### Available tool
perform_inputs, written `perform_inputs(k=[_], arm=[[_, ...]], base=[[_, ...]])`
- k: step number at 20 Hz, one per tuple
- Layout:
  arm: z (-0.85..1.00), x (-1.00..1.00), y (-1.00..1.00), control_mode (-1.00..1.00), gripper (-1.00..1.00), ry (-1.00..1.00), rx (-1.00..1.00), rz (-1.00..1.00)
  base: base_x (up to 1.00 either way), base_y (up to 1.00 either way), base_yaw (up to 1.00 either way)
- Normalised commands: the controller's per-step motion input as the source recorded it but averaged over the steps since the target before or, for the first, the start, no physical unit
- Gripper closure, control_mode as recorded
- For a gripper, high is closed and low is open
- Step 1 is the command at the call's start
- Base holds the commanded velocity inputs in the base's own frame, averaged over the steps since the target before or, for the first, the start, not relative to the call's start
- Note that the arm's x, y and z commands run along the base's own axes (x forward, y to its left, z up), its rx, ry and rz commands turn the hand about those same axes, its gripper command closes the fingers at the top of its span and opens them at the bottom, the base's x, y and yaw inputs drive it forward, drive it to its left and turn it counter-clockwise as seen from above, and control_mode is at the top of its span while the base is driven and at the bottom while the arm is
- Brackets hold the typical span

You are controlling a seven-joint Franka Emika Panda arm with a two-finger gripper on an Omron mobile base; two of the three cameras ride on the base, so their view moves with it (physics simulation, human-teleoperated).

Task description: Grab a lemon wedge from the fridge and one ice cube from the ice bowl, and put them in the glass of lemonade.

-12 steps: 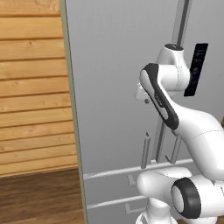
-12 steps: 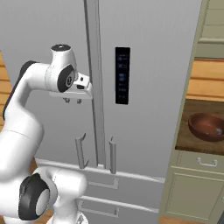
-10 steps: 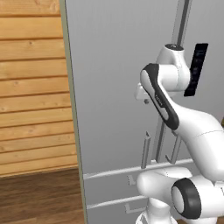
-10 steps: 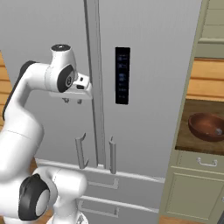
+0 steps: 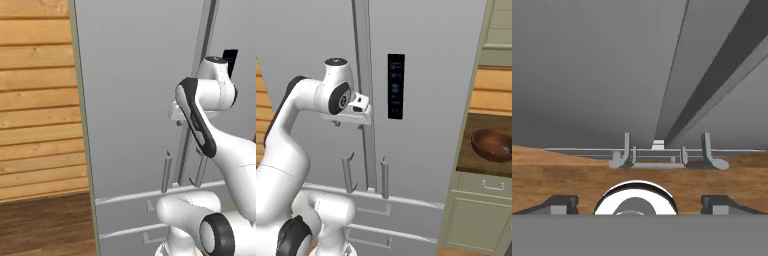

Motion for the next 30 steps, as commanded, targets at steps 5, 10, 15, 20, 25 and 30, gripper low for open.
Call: perform_inputs(k=[5,10,15,20,25,30], arm=[[-0.28,-0.02,-0.99,-1.00,-1.00,0.02,0.00,-0.08],[0.00,-0.02,-0.04,-1.00,-1.00,0.00,0.00,0.00],[0.00,0.00,0.00,-1.00,-1.00,0.00,0.00,0.00],[0.00,0.00,0.00,-1.00,-1.00,0.01,0.00,0.00],[-0.03,-0.10,-0.14,1.00,-1.00,0.00,0.00,-0.02],[0.00,0.00,0.00,1.00,-1.00,0.00,0.00,0.00]], base=[[0.00,0.00,0.00],[0.00,0.00,0.00],[0.00,0.00,0.00],[0.00,0.00,0.00],[-0.08,-0.17,0.00],[-0.28,-1.00,0.00]])
